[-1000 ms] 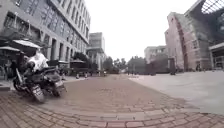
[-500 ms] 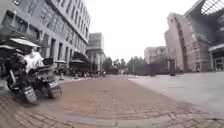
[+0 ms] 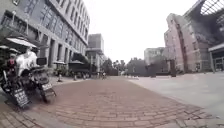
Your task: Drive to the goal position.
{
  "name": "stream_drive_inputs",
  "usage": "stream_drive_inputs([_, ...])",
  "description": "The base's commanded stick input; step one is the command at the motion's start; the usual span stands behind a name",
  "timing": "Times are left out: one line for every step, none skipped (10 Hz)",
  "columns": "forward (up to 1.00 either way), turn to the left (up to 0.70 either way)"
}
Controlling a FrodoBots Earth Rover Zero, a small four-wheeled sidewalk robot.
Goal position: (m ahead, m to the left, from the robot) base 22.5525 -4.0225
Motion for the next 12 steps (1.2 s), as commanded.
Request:
stream_drive_inputs([0.45,0.00])
stream_drive_inputs([0.45,0.00])
stream_drive_inputs([0.45,0.00])
stream_drive_inputs([0.45,0.00])
stream_drive_inputs([0.45,0.00])
stream_drive_inputs([0.45,0.00])
stream_drive_inputs([0.45,0.00])
stream_drive_inputs([0.45,0.00])
stream_drive_inputs([0.45,0.00])
stream_drive_inputs([0.45,0.00])
stream_drive_inputs([0.45,0.00])
stream_drive_inputs([0.45,0.00])
